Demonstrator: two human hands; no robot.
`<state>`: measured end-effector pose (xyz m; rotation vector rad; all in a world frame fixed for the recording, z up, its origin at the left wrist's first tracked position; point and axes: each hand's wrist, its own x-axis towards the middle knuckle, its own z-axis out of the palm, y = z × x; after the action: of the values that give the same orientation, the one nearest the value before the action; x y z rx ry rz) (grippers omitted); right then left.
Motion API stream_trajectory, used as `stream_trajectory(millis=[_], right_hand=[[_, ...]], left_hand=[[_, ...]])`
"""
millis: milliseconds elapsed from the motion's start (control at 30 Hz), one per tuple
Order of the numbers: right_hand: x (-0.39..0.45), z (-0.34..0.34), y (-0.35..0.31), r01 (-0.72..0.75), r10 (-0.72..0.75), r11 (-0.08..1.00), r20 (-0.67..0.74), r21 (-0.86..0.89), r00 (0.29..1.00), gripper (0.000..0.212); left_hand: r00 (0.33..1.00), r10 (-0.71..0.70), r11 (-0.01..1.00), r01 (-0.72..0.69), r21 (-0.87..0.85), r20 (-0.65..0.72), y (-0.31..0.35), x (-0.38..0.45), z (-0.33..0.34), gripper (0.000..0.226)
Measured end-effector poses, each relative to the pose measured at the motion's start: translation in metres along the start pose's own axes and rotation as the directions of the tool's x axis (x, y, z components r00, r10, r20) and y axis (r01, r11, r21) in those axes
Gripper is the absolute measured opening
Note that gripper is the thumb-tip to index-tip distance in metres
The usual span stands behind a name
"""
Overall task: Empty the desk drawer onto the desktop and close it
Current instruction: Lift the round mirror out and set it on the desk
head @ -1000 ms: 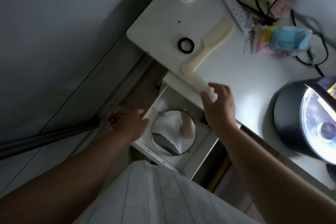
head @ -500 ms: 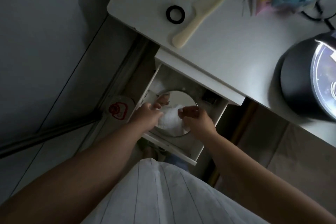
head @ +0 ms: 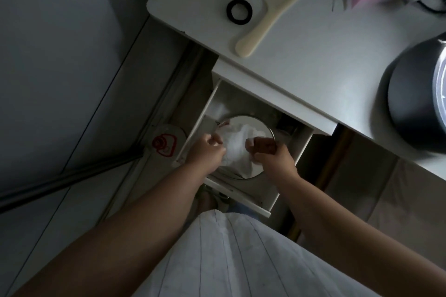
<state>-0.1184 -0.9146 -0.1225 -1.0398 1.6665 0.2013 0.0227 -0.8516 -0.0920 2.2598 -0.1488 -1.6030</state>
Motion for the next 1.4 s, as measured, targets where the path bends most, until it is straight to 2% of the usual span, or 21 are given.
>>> stream_trajectory(millis=[200, 300, 367, 433, 500, 567, 600, 700, 733, 800, 867, 933, 1000, 1100, 1233, 1333, 1400], right_hand=[[-0.041, -0.015, -0.004, 0.085, -0.087, 0.992, 0.012, 0.093, 0.996, 0.056], [-0.063, -0.022, -0.008, 0.145, -0.150, 0.972, 0.013, 0.186, 0.989, 0.052], [-0.074, -0.030, -0.014, 0.203, -0.206, 0.951, -0.011, 0.232, 0.978, 0.044], [-0.083, -0.039, -0.024, 0.246, -0.245, 0.924, -0.039, 0.291, 0.969, 0.041], [-0.086, -0.049, -0.033, 0.275, -0.266, 0.906, -0.073, 0.323, 0.961, 0.040], [-0.087, -0.059, -0.042, 0.293, -0.270, 0.903, -0.114, 0.314, 0.956, 0.035], [-0.086, -0.065, -0.048, 0.298, -0.269, 0.898, -0.134, 0.323, 0.954, 0.037], [-0.082, -0.083, -0.064, 0.284, -0.236, 0.870, -0.165, 0.403, 0.958, 0.062], [-0.078, -0.089, -0.069, 0.283, -0.231, 0.857, -0.169, 0.432, 0.958, 0.061], [-0.070, -0.103, -0.079, 0.287, -0.228, 0.839, -0.179, 0.462, 0.957, 0.033], [-0.063, -0.114, -0.089, 0.304, -0.232, 0.853, -0.214, 0.425, 0.949, 0.018], [-0.056, -0.122, -0.101, 0.309, -0.226, 0.858, -0.238, 0.411, 0.945, 0.017], [-0.049, -0.129, -0.111, 0.292, -0.209, 0.860, -0.234, 0.418, 0.950, 0.020], [-0.036, -0.135, -0.124, 0.236, -0.153, 0.870, -0.219, 0.432, 0.964, 0.021], [-0.024, -0.140, -0.133, 0.229, -0.135, 0.905, -0.269, 0.358, 0.954, 0.041], [-0.018, -0.143, -0.137, 0.226, -0.142, 0.907, -0.247, 0.356, 0.959, 0.024], [-0.012, -0.144, -0.137, 0.218, -0.135, 0.911, -0.248, 0.349, 0.959, 0.029]], left_hand=[[0.998, 0.055, 0.998, -0.054, -0.045, 0.015, -0.008, -0.024, -0.011, 0.042], [0.996, 0.092, 0.993, -0.093, -0.072, -0.007, -0.004, -0.039, -0.020, 0.049], [0.992, 0.127, 0.987, -0.127, -0.095, -0.009, 0.006, -0.047, -0.026, 0.044], [0.984, 0.179, 0.981, -0.178, -0.083, 0.004, 0.020, -0.055, -0.032, 0.026], [0.970, 0.244, 0.967, -0.244, -0.071, 0.001, 0.038, -0.060, -0.034, 0.030], [0.956, 0.294, 0.954, -0.294, -0.063, -0.014, 0.057, -0.062, -0.034, 0.025], [0.947, 0.321, 0.945, -0.322, -0.060, -0.032, 0.067, -0.062, -0.033, 0.024], [0.925, 0.376, 0.927, -0.375, 0.020, -0.052, 0.097, -0.061, -0.027, 0.041], [0.924, 0.380, 0.925, -0.379, 0.030, -0.045, 0.106, -0.060, -0.025, 0.044], [0.927, 0.374, 0.927, -0.373, 0.027, -0.026, 0.124, -0.056, -0.018, 0.049], [0.931, 0.365, 0.930, -0.363, 0.055, -0.018, 0.141, -0.053, -0.012, 0.050], [0.932, 0.363, 0.930, -0.361, 0.070, -0.012, 0.156, -0.048, -0.006, 0.037], [0.928, 0.371, 0.926, -0.369, 0.077, -0.014, 0.168, -0.043, -0.001, 0.012], [0.927, 0.374, 0.924, -0.371, 0.089, -0.024, 0.181, -0.031, 0.004, 0.009], [0.929, 0.370, 0.925, -0.368, 0.096, -0.007, 0.189, -0.015, 0.010, 0.042], [0.931, 0.364, 0.928, -0.362, 0.090, -0.004, 0.191, -0.008, 0.014, 0.043], [0.935, 0.355, 0.932, -0.353, 0.081, -0.009, 0.192, -0.004, 0.017, 0.043]])
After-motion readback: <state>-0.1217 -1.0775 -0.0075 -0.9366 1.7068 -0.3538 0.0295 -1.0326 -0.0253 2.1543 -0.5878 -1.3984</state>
